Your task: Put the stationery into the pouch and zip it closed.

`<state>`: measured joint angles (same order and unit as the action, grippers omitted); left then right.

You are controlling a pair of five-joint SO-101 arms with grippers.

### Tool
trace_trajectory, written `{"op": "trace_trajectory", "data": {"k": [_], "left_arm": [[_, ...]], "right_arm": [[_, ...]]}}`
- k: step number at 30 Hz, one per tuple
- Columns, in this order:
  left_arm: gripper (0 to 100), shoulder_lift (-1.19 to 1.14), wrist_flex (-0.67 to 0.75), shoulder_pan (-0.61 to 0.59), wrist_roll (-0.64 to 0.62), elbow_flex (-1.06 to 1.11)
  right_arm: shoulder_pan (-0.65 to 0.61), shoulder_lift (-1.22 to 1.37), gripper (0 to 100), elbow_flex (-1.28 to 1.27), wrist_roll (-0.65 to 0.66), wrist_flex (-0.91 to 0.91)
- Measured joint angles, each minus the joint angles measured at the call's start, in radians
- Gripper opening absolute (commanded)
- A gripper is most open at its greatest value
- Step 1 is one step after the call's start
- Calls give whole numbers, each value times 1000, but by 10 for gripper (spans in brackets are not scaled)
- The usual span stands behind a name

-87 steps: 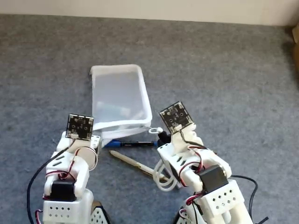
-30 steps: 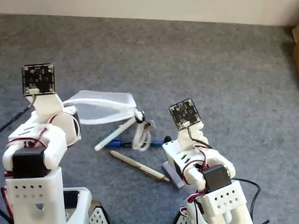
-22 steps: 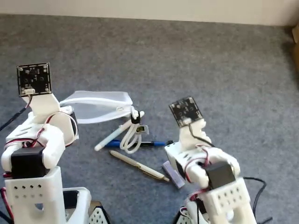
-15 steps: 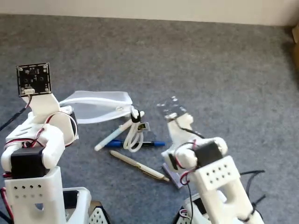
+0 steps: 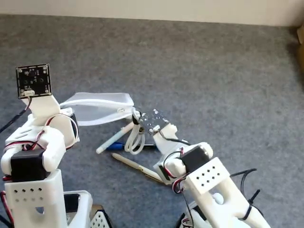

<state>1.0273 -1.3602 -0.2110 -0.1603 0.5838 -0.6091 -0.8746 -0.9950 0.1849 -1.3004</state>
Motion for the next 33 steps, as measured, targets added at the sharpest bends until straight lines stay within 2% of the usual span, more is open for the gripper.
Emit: {"op": "trace_trajectory", "data": {"k": [10, 20, 33], "left_arm": [[7, 0, 0, 0, 0, 0], [7, 0, 0, -2, 0, 0], [7, 0, 0, -3, 0, 0]], "right_arm": [[0, 2, 173, -25, 0, 21], [0, 311, 173, -25, 0, 135], [0, 425, 173, -25, 0, 224]]}}
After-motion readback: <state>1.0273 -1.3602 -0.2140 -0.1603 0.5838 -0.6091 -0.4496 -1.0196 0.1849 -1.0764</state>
